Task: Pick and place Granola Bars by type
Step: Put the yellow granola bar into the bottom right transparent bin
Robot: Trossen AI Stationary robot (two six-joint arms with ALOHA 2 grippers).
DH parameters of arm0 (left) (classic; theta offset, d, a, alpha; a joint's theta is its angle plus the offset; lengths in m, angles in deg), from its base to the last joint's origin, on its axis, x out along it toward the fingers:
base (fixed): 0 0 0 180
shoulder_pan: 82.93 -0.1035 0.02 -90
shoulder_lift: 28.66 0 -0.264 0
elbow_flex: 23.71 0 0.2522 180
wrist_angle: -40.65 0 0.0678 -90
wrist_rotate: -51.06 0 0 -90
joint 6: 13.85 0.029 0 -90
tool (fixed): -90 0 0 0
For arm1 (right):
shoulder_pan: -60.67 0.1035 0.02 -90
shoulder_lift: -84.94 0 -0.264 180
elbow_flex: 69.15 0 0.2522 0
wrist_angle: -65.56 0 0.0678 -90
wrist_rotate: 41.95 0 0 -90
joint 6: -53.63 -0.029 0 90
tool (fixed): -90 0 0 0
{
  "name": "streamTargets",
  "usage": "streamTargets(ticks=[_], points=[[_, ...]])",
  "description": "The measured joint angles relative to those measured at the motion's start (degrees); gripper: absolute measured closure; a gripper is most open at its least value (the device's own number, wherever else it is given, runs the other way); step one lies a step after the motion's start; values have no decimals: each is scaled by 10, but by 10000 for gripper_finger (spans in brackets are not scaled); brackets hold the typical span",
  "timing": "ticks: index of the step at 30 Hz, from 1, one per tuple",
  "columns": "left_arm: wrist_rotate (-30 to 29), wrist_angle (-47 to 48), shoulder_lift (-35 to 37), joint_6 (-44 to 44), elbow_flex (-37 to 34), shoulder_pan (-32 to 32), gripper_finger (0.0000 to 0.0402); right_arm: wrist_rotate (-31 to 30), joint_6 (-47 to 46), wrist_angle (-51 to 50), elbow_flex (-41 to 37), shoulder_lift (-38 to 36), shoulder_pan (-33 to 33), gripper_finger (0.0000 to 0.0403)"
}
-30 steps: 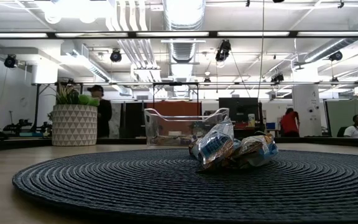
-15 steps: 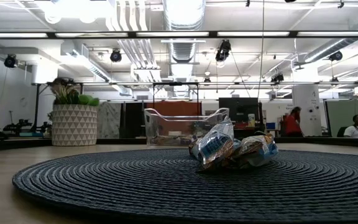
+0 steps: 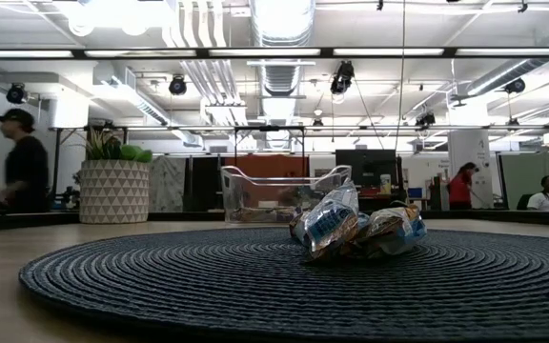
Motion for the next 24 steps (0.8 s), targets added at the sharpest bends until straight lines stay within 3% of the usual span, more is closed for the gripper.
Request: streamTargets(ticks=[4, 8, 13, 24], points=[[-11, -3, -3, -45, 0, -2, 177, -10, -1, -14, 0, 0, 0, 390], [-52, -4, -7, -131, 0, -7, 177, -11, -1, -26, 0, 0, 0, 390], [-62, -17, -16, -235, 0, -17, 177, -11, -2, -40, 0, -4, 0, 390], [-61, -23, -19, -318, 0, -16, 177, -11, 16, -51, 0, -7, 0, 390]])
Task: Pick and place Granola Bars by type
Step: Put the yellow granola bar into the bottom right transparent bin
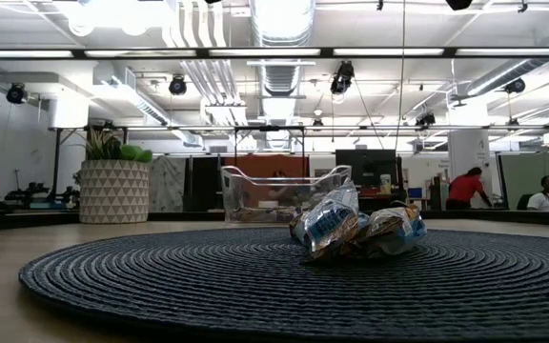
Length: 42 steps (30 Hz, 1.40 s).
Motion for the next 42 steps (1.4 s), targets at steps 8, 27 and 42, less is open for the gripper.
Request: streamTargets(ticks=[8, 27, 42], points=[[0, 0, -1, -53, -7, 0, 177, 0, -2, 0, 0, 1, 0, 390], [-30, 0, -1, -370, -97, 2, 177, -14, -70, 0, 0, 1, 0, 390], [-31, -66, -4, -523, -106, 4, 177, -7, -14, -10, 0, 0, 0, 390]])
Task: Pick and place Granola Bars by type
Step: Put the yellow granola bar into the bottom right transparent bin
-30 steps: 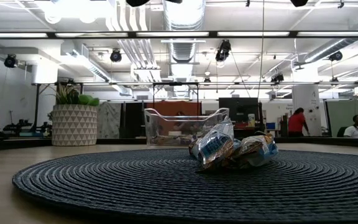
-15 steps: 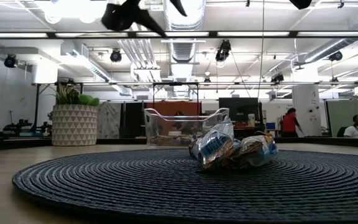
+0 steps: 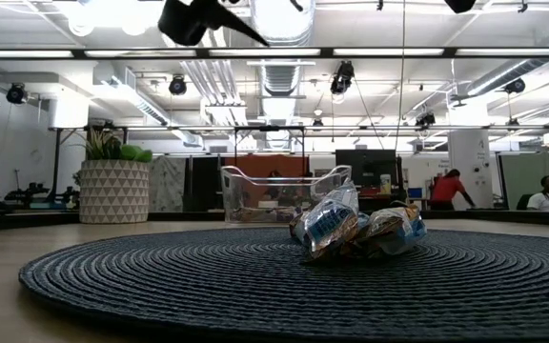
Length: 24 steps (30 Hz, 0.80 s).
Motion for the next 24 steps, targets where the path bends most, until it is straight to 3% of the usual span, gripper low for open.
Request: streamTargets(ticks=[8, 24], points=[[-17, 15, -74, 6, 81, -1, 179, 10, 3, -22, 0, 1, 0, 390], [79, 173, -256, -44, 253, 1, 179, 13, 0, -61, 0, -7, 0, 390]])
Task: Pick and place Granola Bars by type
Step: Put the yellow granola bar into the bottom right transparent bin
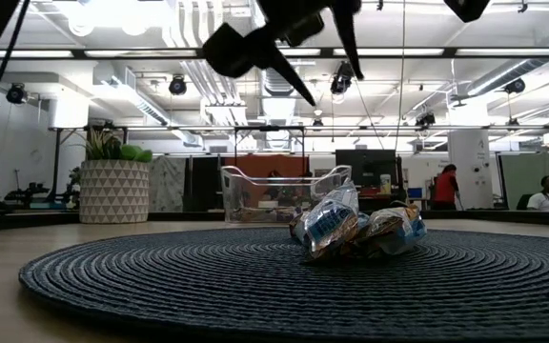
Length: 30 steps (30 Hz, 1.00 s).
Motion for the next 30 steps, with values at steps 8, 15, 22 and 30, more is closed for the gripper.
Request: streamTargets(ticks=[8, 15, 22, 30], points=[[73, 25, -43, -66, -5, 3, 179, 0, -4, -24, 0, 1, 0, 390], [82, 49, -51, -142, -6, 3, 179, -1, -2, -32, 0, 1, 0, 390], [74, 73, -50, -162, -10, -2, 179, -1, -4, -61, 0, 2, 0, 390], [60, 69, -50, -172, -65, -19, 179, -5, -2, -63, 0, 2, 0, 390]])
